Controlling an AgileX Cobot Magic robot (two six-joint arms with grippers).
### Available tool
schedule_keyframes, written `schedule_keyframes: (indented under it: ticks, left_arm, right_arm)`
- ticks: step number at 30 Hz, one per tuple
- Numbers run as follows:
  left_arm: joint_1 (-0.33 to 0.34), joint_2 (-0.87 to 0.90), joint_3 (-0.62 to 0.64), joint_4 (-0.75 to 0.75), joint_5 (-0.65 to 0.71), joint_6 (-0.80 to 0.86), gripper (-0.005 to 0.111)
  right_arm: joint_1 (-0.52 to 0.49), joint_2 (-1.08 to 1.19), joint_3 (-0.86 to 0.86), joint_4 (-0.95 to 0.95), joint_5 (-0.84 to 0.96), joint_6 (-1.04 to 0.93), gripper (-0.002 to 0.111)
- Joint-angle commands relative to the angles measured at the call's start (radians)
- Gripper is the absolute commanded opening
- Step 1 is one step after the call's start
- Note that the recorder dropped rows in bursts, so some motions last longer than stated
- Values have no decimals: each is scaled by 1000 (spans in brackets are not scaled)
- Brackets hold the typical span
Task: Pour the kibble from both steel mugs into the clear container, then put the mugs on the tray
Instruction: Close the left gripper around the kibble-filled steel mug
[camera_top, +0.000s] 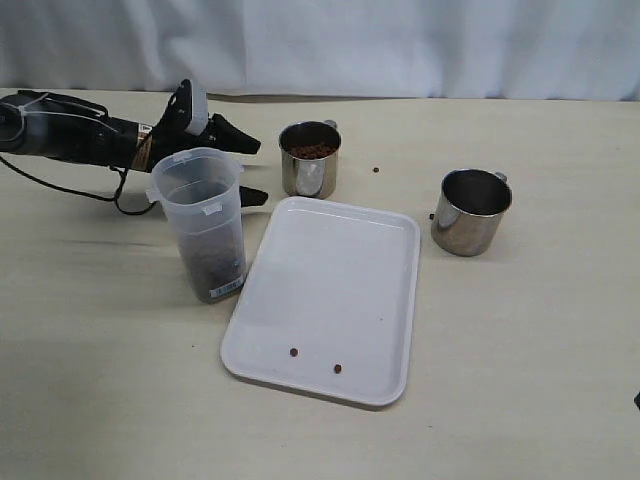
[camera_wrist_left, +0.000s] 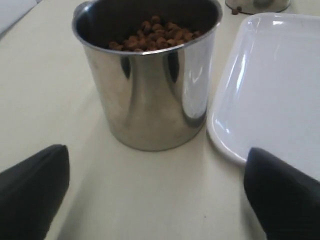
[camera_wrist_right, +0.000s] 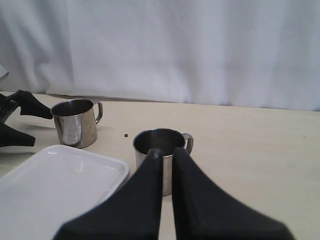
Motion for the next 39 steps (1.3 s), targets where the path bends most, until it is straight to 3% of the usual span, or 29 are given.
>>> schedule_keyframes:
  ticks: [1,21,39]
  left_arm:
    - [-31,9,-7,-59,2,-9,77]
    - [-126,58,-7,-300,105,-1,77]
    - [-197,128,-97,-433,157,8,77]
  right_arm:
    - [-5,-3,4,-7,0,14,5]
    - [-5,-3,4,-7,0,14,5]
    - [-5,-3,4,-7,0,14,5]
